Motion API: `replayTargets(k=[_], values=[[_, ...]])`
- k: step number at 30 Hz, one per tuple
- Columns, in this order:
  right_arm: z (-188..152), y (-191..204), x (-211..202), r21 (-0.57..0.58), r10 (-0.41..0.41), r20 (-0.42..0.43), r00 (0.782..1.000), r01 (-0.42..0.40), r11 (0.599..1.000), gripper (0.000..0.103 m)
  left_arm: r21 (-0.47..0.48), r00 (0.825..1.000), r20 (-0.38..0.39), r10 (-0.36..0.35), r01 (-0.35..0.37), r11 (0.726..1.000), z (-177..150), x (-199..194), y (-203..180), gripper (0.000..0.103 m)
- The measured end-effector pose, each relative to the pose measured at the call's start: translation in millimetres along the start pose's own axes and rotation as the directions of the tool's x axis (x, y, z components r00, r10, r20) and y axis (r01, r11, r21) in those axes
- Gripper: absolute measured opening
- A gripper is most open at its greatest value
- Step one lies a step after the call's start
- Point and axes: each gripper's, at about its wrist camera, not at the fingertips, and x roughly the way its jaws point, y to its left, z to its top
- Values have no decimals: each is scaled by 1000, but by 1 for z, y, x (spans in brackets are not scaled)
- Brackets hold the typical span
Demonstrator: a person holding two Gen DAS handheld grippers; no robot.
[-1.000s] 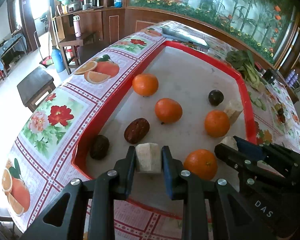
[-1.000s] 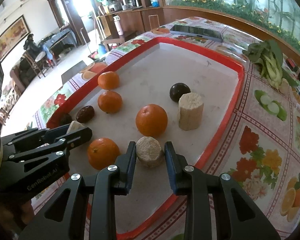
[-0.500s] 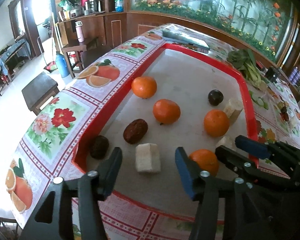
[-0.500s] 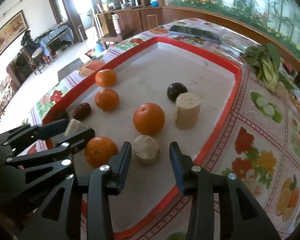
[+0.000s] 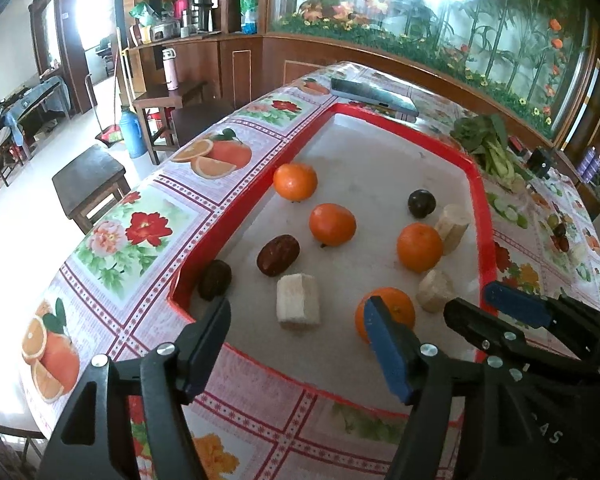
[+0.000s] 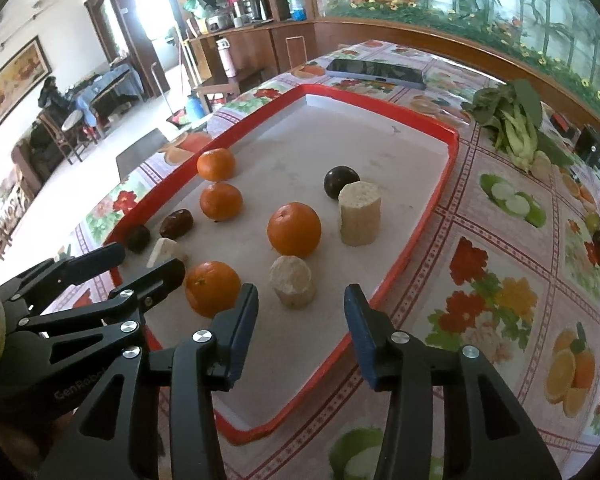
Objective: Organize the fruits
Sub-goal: 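Lower the white pieces into the tray and open both grippers, then withdraw both open grippers from the tray toward the table fruit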
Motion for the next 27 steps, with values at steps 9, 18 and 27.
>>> replayTargets(k=[9, 18, 27], values=[[-16, -8, -26, 43, 3, 27, 1000, -4, 999, 51, 1, 1000, 6, -15, 15, 1000, -12, -16, -15, 72], [-42, -36, -51, 103, -25, 30, 999, 21, 994, 53, 54, 1000, -7, -30, 31, 998, -24, -26, -53, 72], [-66, -91, -77, 204, -79, 45, 996, 68, 977, 55, 141, 996, -37, -81, 85, 986, -33, -30, -114, 74]])
